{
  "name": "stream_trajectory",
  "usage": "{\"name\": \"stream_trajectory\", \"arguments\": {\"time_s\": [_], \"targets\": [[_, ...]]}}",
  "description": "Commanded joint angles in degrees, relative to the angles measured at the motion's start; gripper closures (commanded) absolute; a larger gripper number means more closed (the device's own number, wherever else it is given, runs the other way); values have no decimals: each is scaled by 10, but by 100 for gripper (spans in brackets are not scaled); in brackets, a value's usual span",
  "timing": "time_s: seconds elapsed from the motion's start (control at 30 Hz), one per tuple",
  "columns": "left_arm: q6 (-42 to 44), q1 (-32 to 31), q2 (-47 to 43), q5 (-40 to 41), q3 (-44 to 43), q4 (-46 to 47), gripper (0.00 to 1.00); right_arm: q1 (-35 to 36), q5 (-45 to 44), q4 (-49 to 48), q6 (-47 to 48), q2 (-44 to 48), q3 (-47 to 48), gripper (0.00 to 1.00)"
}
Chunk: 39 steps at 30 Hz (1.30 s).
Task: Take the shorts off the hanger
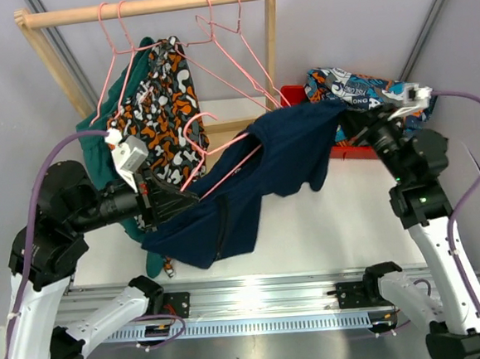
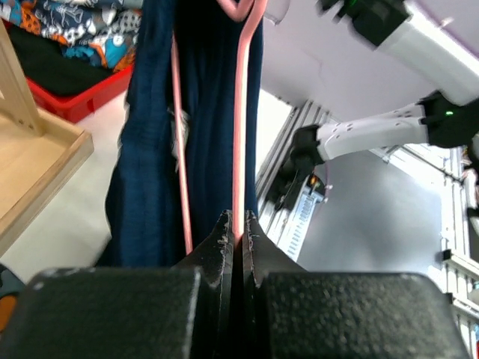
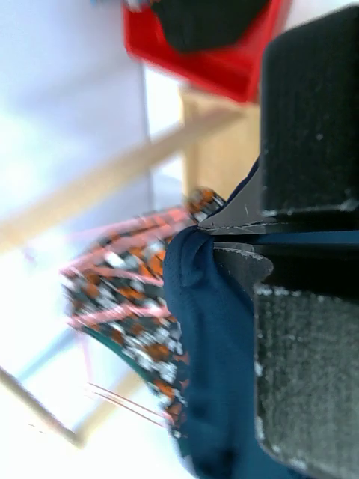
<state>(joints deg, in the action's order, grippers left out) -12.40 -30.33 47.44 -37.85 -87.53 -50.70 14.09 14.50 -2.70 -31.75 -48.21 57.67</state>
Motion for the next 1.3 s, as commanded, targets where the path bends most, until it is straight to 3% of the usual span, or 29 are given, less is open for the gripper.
{"name": "stream_trajectory", "arguments": {"time_s": [0.0,0.2,0.37,0.87,1.27], "targets": [[26,-33,5,58,-4,-26,100,-104,4,12,-26,10,53,100],[41,-118,27,119,-16,-58,100,-255,33,82,-67,-7,68,100],[52,-184,46,149,-54,-78,100,-336,42,115,-98,-50,75,100],[55,-208,47,158,-78,-83,100,-370,-35,204,-76,-136,127,100],[50,-230,37,140,-80,-79,100,-401,-12,263,-52,-249,227,100]]}}
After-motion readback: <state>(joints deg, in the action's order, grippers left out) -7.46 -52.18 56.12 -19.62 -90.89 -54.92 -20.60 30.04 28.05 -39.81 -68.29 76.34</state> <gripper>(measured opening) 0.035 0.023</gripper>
